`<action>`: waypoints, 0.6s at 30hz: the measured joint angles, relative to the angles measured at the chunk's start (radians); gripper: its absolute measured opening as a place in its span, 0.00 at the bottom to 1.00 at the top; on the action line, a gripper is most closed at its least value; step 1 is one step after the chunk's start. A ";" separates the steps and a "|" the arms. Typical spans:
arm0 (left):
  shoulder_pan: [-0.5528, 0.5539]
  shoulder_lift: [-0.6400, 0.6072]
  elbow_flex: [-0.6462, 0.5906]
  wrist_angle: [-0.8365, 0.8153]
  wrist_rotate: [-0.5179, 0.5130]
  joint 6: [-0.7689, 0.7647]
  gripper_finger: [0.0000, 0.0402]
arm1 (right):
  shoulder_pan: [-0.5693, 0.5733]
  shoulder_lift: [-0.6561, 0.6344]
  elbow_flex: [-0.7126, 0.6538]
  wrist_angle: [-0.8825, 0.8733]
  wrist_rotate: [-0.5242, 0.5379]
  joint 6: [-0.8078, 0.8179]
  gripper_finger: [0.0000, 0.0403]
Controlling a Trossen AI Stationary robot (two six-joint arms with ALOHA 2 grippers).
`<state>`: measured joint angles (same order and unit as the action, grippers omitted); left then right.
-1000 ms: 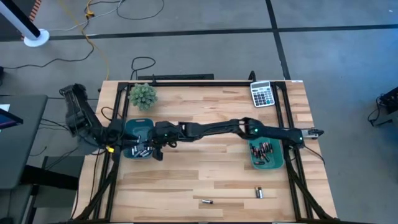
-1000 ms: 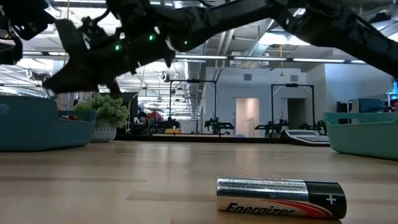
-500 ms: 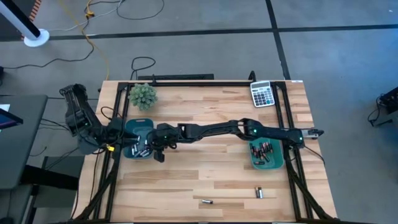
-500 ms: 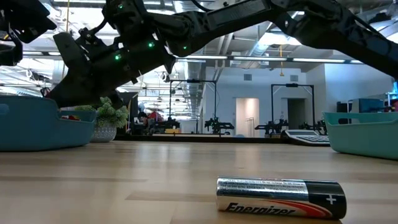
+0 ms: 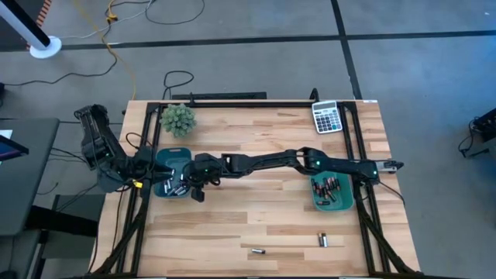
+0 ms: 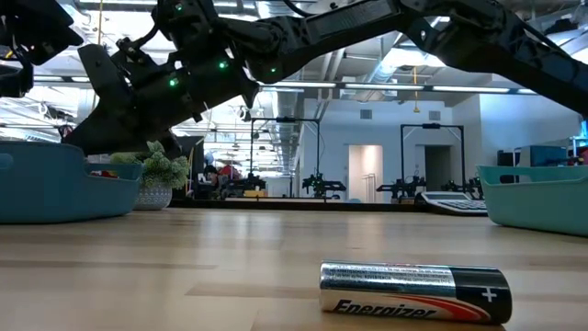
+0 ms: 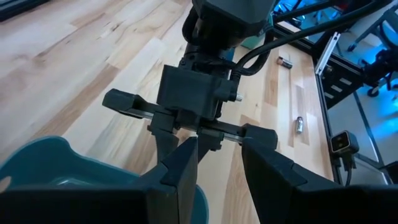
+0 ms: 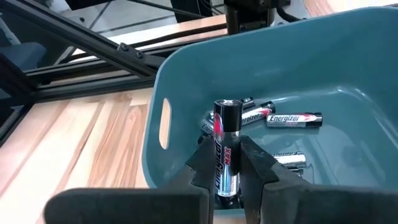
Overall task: Sort batteries
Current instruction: Put the silver battery into the blue bin
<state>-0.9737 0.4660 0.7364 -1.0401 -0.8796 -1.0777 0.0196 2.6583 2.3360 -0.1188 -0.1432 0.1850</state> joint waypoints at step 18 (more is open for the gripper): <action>0.000 0.000 0.000 0.001 0.001 -0.046 0.31 | -0.001 0.000 0.000 -0.004 0.001 0.028 0.14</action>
<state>-0.9737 0.4664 0.7364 -1.0393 -0.8789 -1.1236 0.0187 2.6583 2.3356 -0.1225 -0.1425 0.2127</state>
